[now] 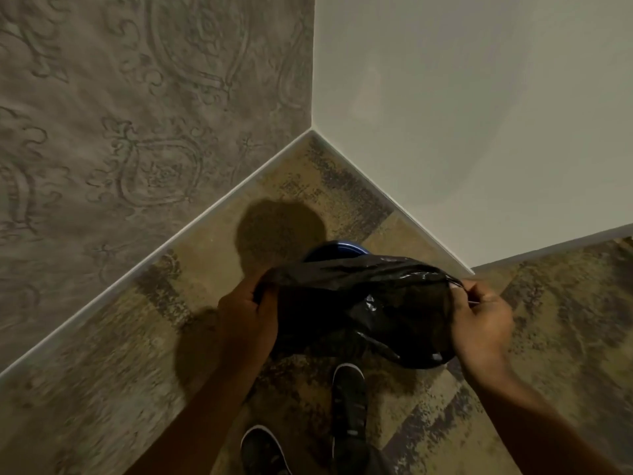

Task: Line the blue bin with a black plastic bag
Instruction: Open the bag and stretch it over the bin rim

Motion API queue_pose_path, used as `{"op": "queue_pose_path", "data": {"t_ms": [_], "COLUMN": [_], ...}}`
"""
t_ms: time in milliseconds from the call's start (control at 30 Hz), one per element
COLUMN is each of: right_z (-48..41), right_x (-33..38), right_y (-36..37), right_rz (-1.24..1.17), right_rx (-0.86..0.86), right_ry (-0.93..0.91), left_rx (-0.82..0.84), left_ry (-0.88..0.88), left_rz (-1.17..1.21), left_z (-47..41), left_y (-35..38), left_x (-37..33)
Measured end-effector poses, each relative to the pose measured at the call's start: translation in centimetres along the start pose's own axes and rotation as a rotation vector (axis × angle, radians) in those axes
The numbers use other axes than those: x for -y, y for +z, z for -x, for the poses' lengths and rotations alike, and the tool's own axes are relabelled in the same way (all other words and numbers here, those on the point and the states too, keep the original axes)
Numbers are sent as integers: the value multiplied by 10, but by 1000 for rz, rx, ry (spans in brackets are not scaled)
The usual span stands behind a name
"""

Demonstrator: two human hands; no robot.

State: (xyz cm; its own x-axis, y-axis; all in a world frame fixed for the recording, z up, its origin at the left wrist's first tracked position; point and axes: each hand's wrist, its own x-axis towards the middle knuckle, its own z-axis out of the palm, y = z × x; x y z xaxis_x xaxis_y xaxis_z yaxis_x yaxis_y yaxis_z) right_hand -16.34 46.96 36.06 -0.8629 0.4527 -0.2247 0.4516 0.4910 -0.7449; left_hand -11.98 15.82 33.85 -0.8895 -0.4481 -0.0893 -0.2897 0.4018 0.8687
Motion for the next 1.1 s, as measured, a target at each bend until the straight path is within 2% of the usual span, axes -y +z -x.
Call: {"op": "queue_pose_path", "data": {"t_ms": [267, 333, 400, 467, 567, 633, 700, 733, 800, 900, 1000, 1100], "right_z": [-44, -52, -61, -72, -96, -114, -128, -133, -140, -149, -161, -179], "right_x": [-36, -40, -43, -41, -32, -27, -26, -28, -30, -31, -31, -39], "right_y": [46, 55, 65, 73, 81, 88, 95, 100, 108, 119, 135, 161], "right_rz": [-33, -37, -56, -42, -5, -12, -3, 3, -37, -109, -63, 56], "right_rx": [142, 221, 282, 343, 498, 619, 689, 708, 741, 781, 771, 706], "right_ry": [85, 107, 127, 111, 75, 120, 178, 198, 230, 285, 286, 240], "left_rx": [-116, -76, 5, 114, 448, 656, 747, 764, 753, 644, 500, 369], "left_ry": [-227, -314, -383, -381, -361, -400, -507, -585, -711, -811, -866, -942], "left_rz": [-9, -20, -45, -73, -101, -132, -1, 148, 446, 661, 751, 711], "left_z": [-33, -47, -59, -72, -103, -123, -133, -135, -134, -135, -143, -158], "left_y": [59, 65, 68, 65, 50, 40, 32, 31, 33, 46, 67, 95], "left_x": [48, 58, 65, 67, 69, 69, 75, 81, 92, 111, 122, 135]}}
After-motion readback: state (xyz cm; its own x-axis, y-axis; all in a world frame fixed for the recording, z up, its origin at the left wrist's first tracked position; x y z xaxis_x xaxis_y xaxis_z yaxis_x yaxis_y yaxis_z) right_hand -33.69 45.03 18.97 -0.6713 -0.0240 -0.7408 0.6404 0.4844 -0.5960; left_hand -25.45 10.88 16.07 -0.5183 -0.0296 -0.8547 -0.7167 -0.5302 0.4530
